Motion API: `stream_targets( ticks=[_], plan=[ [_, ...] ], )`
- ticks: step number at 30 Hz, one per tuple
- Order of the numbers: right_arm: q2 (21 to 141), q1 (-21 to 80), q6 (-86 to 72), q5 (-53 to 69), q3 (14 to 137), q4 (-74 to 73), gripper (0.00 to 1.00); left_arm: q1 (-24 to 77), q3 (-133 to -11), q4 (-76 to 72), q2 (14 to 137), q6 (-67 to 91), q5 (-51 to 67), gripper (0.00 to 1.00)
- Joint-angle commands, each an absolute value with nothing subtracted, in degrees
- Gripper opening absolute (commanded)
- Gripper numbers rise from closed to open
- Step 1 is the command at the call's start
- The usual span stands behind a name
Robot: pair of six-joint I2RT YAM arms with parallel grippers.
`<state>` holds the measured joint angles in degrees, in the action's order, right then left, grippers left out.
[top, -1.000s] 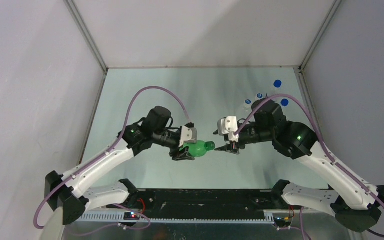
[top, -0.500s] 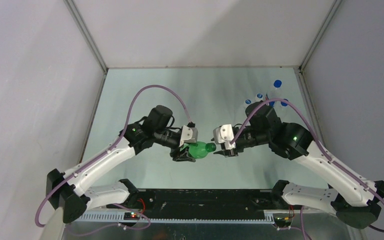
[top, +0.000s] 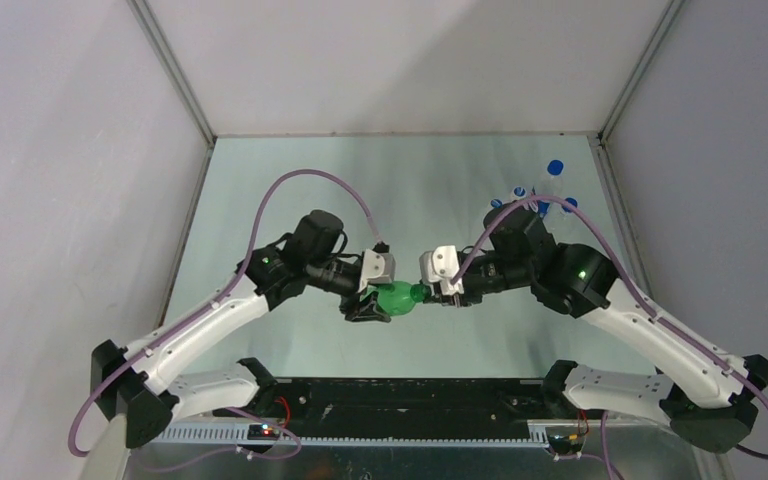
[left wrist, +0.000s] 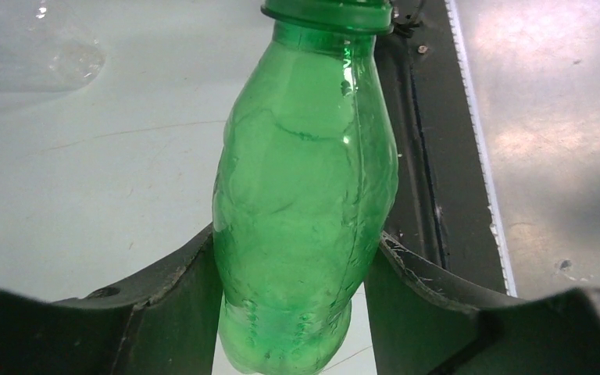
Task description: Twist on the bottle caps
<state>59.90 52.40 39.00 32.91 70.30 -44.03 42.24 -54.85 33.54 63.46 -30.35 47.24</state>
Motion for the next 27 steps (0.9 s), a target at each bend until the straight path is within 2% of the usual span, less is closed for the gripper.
stream_targets(
  ticks=[1, 8, 14, 18, 25, 27],
  plan=[
    [62.8, 53.0, 31.0, 31.4, 70.4, -41.3, 0.02, 42.8, -53.7, 20.8, 58.7, -26.0, 39.6, 0.00],
    [68.3, 50.2, 9.7, 25.8, 70.5, -33.2, 0.00, 50.9, -45.4, 7.0, 49.1, -28.5, 12.6, 0.00],
    [71.4, 40.8, -29.3, 26.0, 70.4, -25.5, 0.00, 61.7, -39.0, -4.0, 45.0, -37.0, -8.7, 0.00],
    [73.0, 36.2, -47.6, 28.9, 67.4, -23.8, 0.00, 68.2, -37.2, -9.2, 46.4, -44.0, -18.3, 0.00],
    [73.1, 35.0, -54.8, 32.8, 65.7, -19.7, 0.00, 72.2, -36.1, -11.1, 49.1, -47.2, -23.6, 0.00],
    [72.1, 34.7, -53.6, 32.5, 65.7, -19.9, 0.07, 72.0, -35.5, -10.8, 48.6, -46.2, -24.1, 0.00]
  ],
)
